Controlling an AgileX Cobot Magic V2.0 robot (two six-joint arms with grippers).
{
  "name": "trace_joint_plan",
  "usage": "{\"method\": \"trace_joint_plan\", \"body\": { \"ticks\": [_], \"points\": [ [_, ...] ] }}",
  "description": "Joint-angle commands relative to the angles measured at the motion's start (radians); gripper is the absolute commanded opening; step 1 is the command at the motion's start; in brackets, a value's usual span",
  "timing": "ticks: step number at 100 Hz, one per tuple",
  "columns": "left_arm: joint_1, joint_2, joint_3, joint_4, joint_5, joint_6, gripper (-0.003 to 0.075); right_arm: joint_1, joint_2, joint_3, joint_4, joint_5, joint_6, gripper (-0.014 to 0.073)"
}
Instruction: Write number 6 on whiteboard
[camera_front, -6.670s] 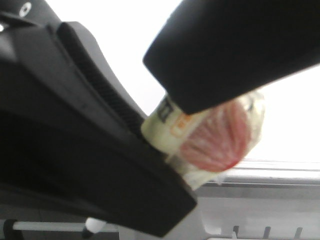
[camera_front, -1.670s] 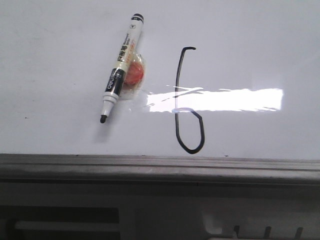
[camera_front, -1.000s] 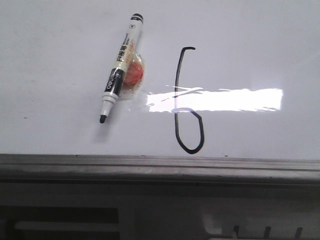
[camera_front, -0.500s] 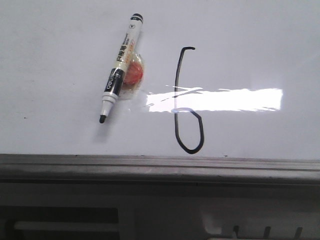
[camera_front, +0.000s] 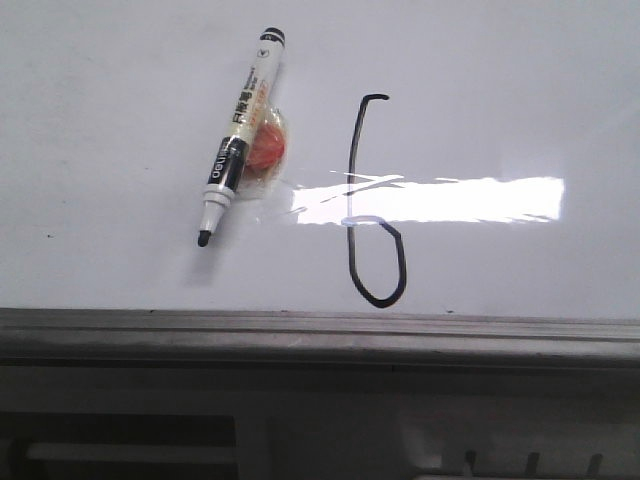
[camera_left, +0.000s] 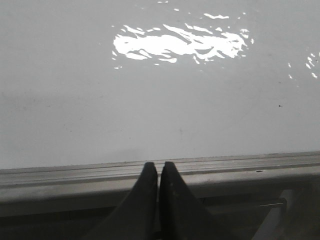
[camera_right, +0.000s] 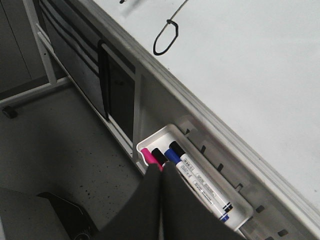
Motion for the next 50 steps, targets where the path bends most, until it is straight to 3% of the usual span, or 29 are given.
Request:
{"method": "trace_joint_plan", "body": {
  "ticks": [1,18,38,50],
  "points": [
    [0.004,-0.029,0.044,-0.018,-0.040,-0.010,-0.0019,-0.013,-0.013,-0.020,-0.008,-0.062,-0.004,-0.0064],
    [0.004,-0.029,0.044,-0.018,-0.040,-0.010,-0.0019,-0.122,-0.013,0.008,-0.088,-0.117,-0.004,-0.0064],
    [0.004,-0.029,0.044,-0.018,-0.040,-0.010,-0.0019,-0.343,-0.013,0.157,-0.076,-0.471,0.002,-0.0064],
    [0.004,-0.029,0.044,-0.018,-0.040,-0.010,-0.0019,-0.439,-0.013,0.332,-0.059,-0.690,0.150,-0.0067]
  ]
}}
